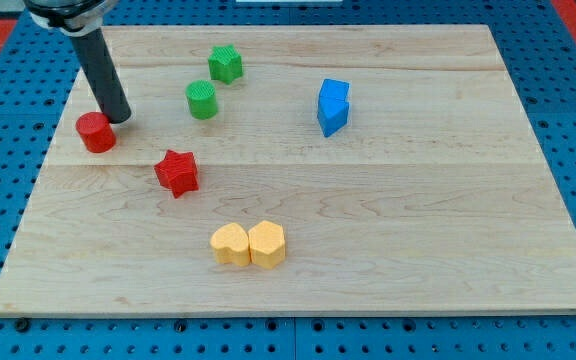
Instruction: Move the red star into the red circle
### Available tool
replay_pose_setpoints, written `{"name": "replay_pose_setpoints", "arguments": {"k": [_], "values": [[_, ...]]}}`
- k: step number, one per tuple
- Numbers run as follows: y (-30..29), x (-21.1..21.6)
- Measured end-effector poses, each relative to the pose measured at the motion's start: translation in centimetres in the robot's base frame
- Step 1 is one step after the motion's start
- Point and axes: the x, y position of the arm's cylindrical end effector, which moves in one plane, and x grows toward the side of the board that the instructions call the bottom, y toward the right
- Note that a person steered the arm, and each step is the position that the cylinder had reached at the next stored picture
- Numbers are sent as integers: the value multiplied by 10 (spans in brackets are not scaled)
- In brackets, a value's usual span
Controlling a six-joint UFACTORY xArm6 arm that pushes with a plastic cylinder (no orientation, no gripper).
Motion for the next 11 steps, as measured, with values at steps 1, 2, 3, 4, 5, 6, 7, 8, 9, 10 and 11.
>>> {"name": "replay_pose_setpoints", "arguments": {"k": [1, 2, 3, 4, 5, 6, 7, 8, 9, 10, 11], "values": [[121, 7], [203, 51], [168, 108], [78, 109], [38, 103], [46, 78], [54, 82], [106, 77], [67, 67], [42, 56], [40, 55]]}}
